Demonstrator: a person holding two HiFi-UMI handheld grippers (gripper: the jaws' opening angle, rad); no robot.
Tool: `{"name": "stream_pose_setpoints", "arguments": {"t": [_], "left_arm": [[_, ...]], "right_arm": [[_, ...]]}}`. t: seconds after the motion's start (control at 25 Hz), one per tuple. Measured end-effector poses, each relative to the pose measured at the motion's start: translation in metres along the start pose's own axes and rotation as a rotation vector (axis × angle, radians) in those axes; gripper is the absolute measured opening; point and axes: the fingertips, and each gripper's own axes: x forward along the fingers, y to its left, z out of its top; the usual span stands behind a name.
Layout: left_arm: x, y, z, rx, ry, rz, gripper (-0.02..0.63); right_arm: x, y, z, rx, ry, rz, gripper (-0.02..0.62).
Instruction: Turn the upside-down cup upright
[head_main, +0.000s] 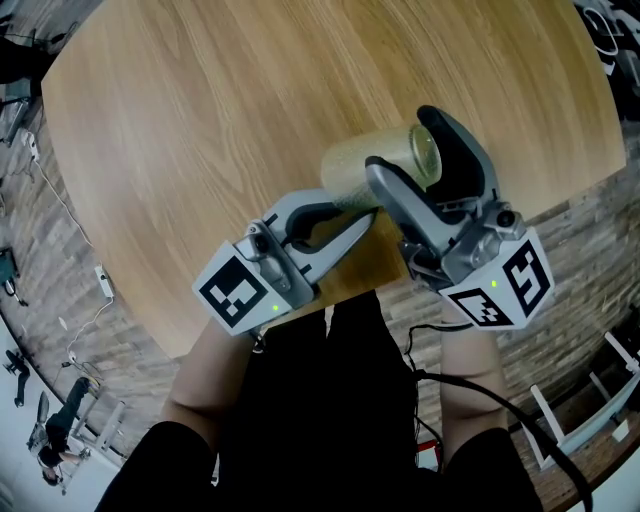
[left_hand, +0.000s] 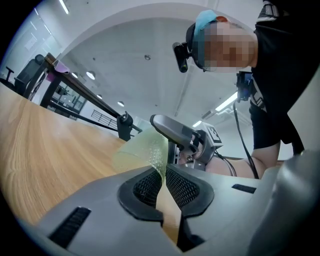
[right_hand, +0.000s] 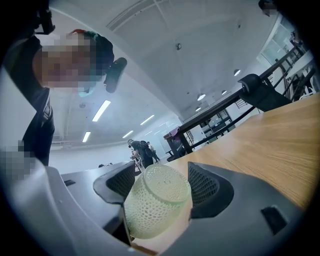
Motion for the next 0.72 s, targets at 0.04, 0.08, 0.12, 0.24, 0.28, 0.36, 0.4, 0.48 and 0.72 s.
{"name": "stream_pose_setpoints", "arguments": {"t": [0.04,0.08,0.12,0.24,0.28,0.36,0.4,0.48,0.72], "left_arm": [[0.001,-0.002,0.0,0.006,0.0,-0.004,0.034],[0.001,-0.004,0.001,0.016,0.001,-0.007,0.03],[0.002,-0.006,0.0,0.025,0.006,-0.008,0.024],[0.003,-0.004,-0.004,0.042,0.039,0.007,0.023],[0.004,-0.002,-0.005,0.05,0.053,0.019,0.023],[0.006,0.001,-0.007,0.06,0.084,0.048,0.023],[0.007,0.002,-0.008,0.067,0.101,0.061,0.022],[0.007,0.006,-0.01,0.101,0.144,0.087,0.023],[0.0,0.021,-0.008,0.146,0.254,0.141,0.023]], "right_arm": [[-0.001,-0.002,0.0,0.009,-0.004,-0.009,0.279],[-0.002,-0.004,-0.001,0.014,-0.007,-0.021,0.279],[-0.002,-0.006,-0.002,0.01,-0.007,-0.035,0.279],[-0.003,-0.01,-0.006,-0.016,0.008,-0.054,0.278],[-0.004,-0.012,-0.006,-0.029,0.016,-0.058,0.278],[-0.007,-0.014,-0.007,-0.067,0.032,-0.074,0.278],[-0.009,-0.016,-0.006,-0.086,0.037,-0.085,0.278],[-0.014,-0.018,-0.006,-0.131,0.046,-0.109,0.278],[-0.024,-0.011,-0.03,-0.366,0.238,-0.077,0.278]]}}
